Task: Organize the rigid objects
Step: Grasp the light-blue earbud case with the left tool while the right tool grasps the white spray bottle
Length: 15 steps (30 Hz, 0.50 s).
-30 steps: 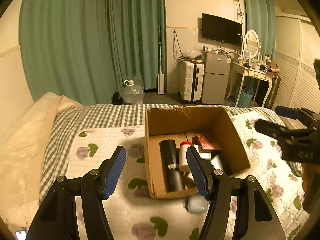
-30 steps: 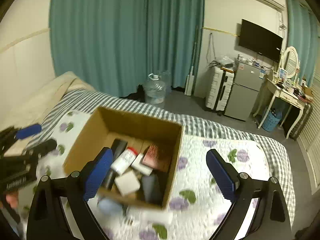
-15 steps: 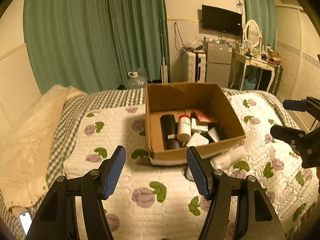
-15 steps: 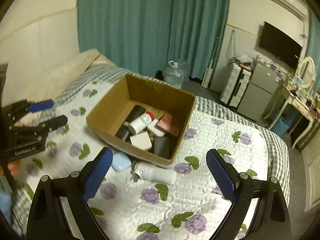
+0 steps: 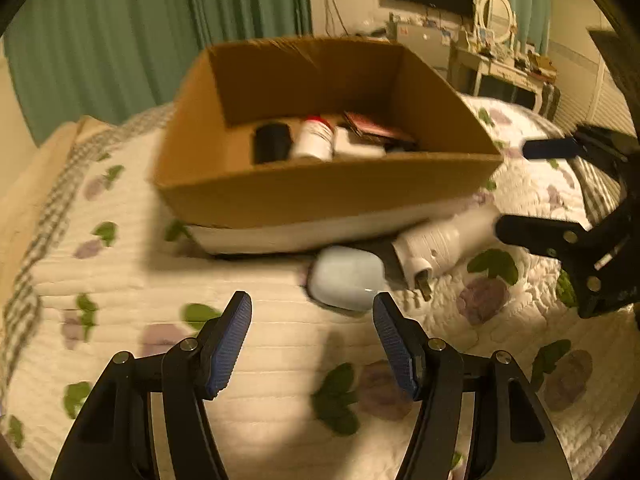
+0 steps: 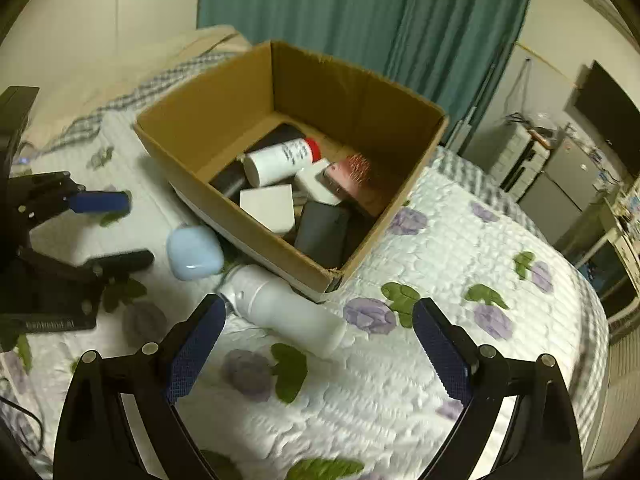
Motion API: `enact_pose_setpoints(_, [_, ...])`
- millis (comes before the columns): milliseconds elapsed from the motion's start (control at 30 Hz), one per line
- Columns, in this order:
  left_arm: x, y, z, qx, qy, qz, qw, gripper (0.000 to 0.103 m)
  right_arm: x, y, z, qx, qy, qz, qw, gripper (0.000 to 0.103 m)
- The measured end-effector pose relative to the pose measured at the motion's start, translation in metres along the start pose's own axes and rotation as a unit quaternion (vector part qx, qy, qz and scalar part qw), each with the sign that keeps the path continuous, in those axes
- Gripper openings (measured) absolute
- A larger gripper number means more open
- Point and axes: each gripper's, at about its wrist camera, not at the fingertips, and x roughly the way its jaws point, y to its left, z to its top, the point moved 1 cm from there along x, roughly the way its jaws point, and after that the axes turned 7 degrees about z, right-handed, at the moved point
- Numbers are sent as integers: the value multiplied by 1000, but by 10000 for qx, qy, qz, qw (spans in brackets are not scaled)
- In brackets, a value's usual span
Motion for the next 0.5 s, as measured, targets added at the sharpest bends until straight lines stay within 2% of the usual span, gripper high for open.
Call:
enact_pose_setpoints(100, [13,-14,2,125,59,-32,9999,66,12,-7,1,-68,42,114,9999,95])
enact_pose_setpoints(333, [36,-21,12,73,113,-28,9999,66,29,-19,-7,73,178,396,9990,95])
enact_pose_setpoints(433, [38,-24,11,131,124,-157,9997,62,32,-16,-8,25,225,438,9988,95])
enact_pose_setpoints(467, [38,-24,10,141,129,-182,9997,52,32,-15,-8,-14,227,448,9987,95])
enact_pose_setpoints(500, [38,-23,10,141,149,-252,9995,52,32,-13,-7,-51,224,449,9987,95])
